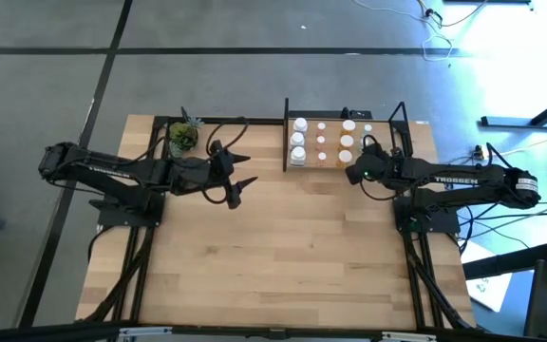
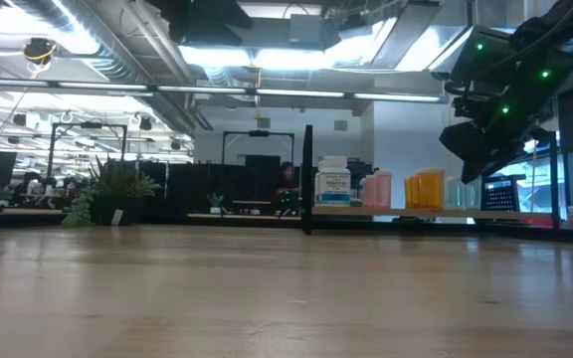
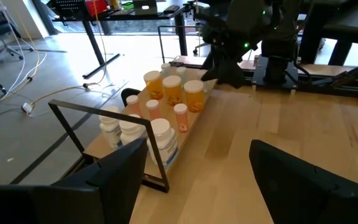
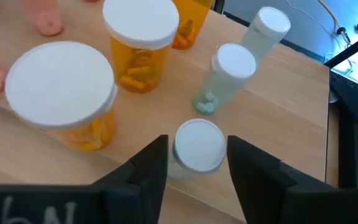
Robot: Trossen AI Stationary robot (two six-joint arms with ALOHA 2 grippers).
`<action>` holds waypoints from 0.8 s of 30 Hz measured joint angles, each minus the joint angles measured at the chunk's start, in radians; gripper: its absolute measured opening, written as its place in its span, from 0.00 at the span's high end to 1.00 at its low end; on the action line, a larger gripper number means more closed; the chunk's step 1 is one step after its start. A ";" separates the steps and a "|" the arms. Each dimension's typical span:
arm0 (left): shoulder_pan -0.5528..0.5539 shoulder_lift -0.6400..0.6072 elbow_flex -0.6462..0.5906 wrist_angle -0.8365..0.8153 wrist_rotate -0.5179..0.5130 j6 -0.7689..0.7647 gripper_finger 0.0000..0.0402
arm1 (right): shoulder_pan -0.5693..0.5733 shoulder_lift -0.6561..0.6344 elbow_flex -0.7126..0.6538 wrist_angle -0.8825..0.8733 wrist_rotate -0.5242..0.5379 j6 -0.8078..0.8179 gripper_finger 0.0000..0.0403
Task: Pick and place medicine bottles onto shelf by color
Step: Put the blue pill bottle on the shelf aligned with the other blue pill bottles, then return to Home Position
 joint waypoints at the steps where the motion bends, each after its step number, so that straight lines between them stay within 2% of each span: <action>1: 0.000 0.000 0.000 -0.004 0.000 0.000 0.30 | 0.000 0.000 0.000 0.002 0.002 0.000 0.58; 6: 0.000 0.000 0.000 -0.015 0.000 0.000 0.30 | 0.000 0.000 0.005 -0.011 0.005 0.000 0.53; 12: 0.000 0.000 0.000 -0.023 0.000 0.000 0.30 | 0.000 -0.001 0.068 -0.055 0.033 -0.010 0.52; 18: 0.000 -0.001 0.000 -0.023 0.000 -0.017 0.30 | 0.000 -0.001 0.173 -0.179 0.037 -0.027 0.52; 24: -0.021 -0.067 -0.001 -0.031 0.000 -0.027 0.30 | 0.002 -0.016 0.297 -0.359 0.031 -0.027 0.54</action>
